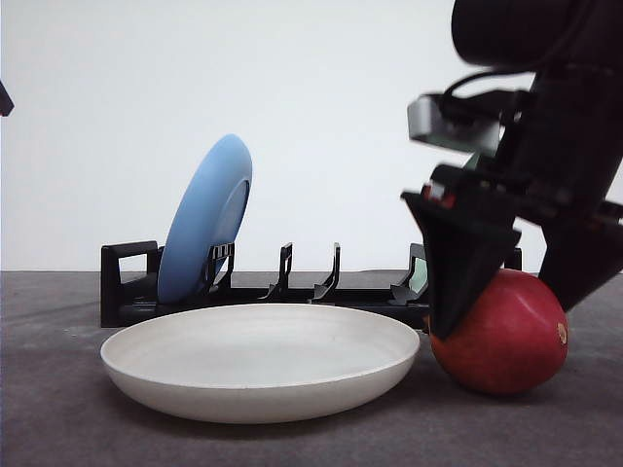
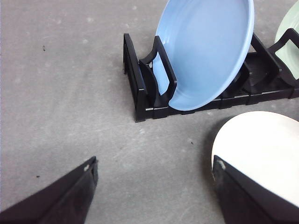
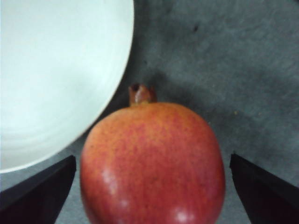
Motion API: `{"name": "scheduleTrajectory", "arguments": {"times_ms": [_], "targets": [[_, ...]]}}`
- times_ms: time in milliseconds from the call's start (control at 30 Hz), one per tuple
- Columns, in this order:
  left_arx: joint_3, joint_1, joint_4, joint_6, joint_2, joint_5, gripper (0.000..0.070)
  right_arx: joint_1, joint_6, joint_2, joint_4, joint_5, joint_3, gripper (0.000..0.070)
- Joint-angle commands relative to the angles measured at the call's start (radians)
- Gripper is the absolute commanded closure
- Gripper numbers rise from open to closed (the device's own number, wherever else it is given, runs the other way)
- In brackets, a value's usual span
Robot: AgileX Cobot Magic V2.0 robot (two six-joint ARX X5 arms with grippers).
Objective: Place pomegranate in white plate
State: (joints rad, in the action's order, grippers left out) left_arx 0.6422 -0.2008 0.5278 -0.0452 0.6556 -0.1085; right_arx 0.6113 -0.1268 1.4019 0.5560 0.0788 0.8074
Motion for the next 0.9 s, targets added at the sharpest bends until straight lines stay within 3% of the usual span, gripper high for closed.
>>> {"name": "scheduleTrajectory", "arguments": {"times_ms": [0,167,467,600,733,867], "targets": [[0.004,-0.001,-0.011,-0.005,0.005,-0.005,0.0231,0.005,0.007,0.023,-0.008,0.002,0.018,0.0033],[0.004,-0.001,-0.011,-0.021,0.005,-0.005,0.0231,0.005,0.006,0.021,-0.001,0.004,0.018,0.0168],[0.004,-0.001,-0.013,-0.024,0.005,-0.005,0.0231,-0.006,0.032,0.020,0.217,0.005,0.155,0.0193],[0.004,-0.002,-0.012,-0.027,0.005,-0.005,0.0231,-0.005,0.064,0.024,0.335,0.057,0.268,0.0195],[0.004,-0.002,-0.012,-0.032,0.005,-0.005,0.0231,0.031,0.076,0.045,0.353,0.127,0.348,0.0195],[0.004,-0.002,-0.012,-0.035,0.005,-0.005,0.0231,0.077,0.079,0.104,0.346,0.128,0.412,0.0195]]}}
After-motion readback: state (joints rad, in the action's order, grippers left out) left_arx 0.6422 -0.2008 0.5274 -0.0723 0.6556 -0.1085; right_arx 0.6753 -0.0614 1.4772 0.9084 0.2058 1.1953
